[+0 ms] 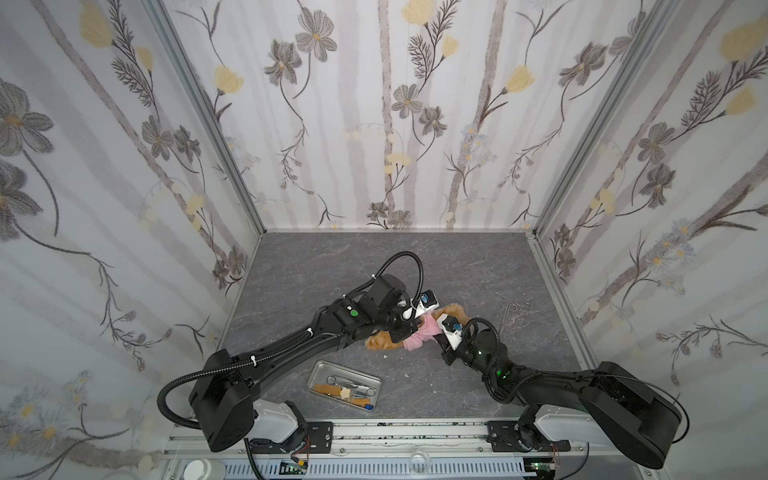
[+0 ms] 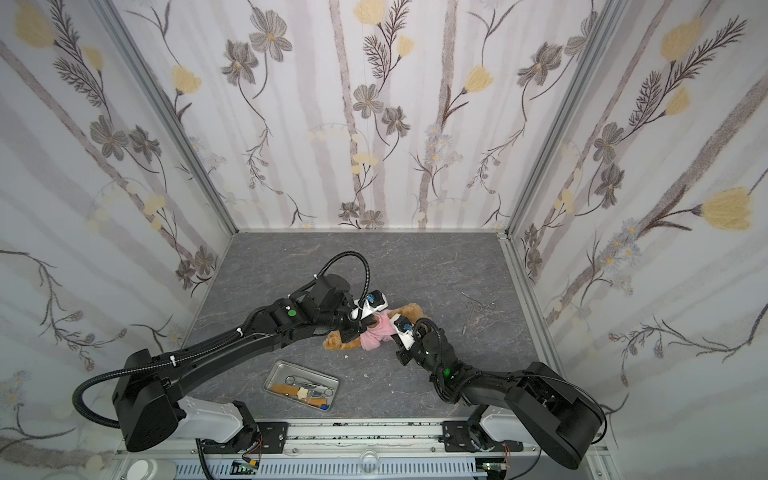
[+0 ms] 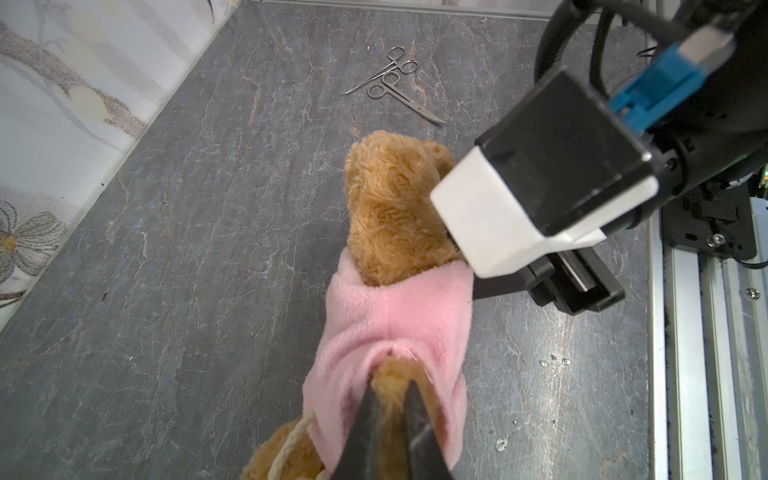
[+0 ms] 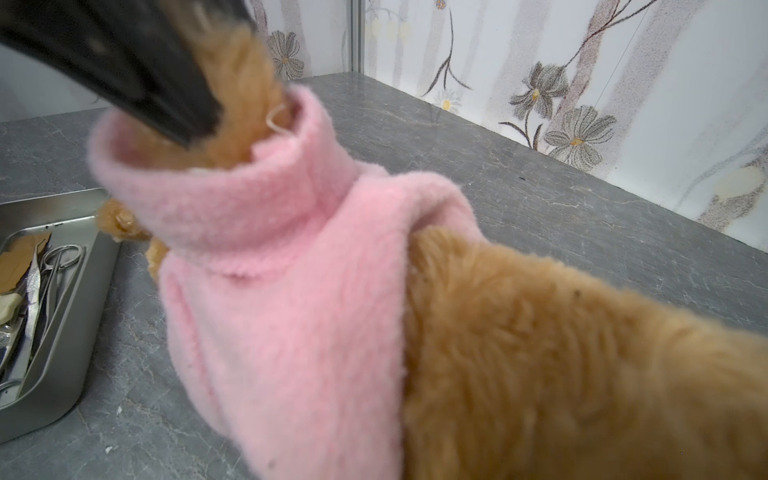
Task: Dress the teddy bear
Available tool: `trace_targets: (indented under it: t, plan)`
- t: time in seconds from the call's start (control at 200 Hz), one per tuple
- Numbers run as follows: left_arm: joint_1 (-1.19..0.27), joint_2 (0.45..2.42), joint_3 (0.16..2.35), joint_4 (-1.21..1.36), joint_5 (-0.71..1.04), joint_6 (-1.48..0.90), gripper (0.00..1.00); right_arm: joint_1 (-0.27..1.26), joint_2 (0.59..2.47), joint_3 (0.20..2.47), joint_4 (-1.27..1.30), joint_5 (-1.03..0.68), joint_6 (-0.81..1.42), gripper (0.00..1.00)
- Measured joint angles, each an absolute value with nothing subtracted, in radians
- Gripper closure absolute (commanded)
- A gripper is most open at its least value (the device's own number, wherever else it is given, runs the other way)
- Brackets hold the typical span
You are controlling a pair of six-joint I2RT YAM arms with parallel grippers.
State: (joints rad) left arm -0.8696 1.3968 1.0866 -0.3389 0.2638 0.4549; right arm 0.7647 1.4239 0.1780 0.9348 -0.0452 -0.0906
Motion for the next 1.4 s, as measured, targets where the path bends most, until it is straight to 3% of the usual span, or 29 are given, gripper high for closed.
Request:
trace_targets:
  t: [0.115, 0.295, 0.34, 0.42, 0.779, 0.879, 1.159, 1.319, 1.399]
  plan:
    - [-0.865, 1.398, 1.093, -0.341, 0.262, 0.428, 1.0, 0.764, 1.414, 0.179, 0.91, -0.023, -0.077, 0.55]
    - [-0.859, 1.405, 1.094, -0.33, 0.262, 0.307, 1.0, 0.763, 1.298, 0.18, 0.793, 0.067, -0.029, 0.35]
    - [-0.859, 1.405, 1.093, -0.325, 0.262, 0.269, 1.0, 0.763, 1.258, 0.179, 0.754, 0.086, -0.019, 0.2]
    - [-0.857, 1.411, 1.095, -0.318, 0.258, 0.197, 1.0, 0.765, 1.18, 0.179, 0.698, 0.116, -0.008, 0.16]
    - [-0.855, 1.447, 1.113, -0.319, 0.261, 0.025, 1.0, 0.799, 0.929, 0.166, 0.596, 0.109, 0.017, 0.23]
    - [-0.855, 1.452, 1.121, -0.319, 0.267, 0.011, 1.0, 0.841, 0.987, 0.17, 0.653, 0.074, -0.009, 0.3]
    - [-0.856, 1.452, 1.129, -0.319, 0.308, -0.007, 1.0, 0.863, 1.238, 0.214, 0.872, -0.007, -0.062, 0.36]
    - [-0.857, 1.453, 1.133, -0.319, 0.338, -0.008, 1.0, 0.862, 1.332, 0.221, 0.974, -0.02, -0.08, 0.57]
    - [-0.856, 1.454, 1.14, -0.32, 0.352, -0.009, 1.0, 0.857, 1.385, 0.196, 1.048, -0.018, -0.079, 0.63]
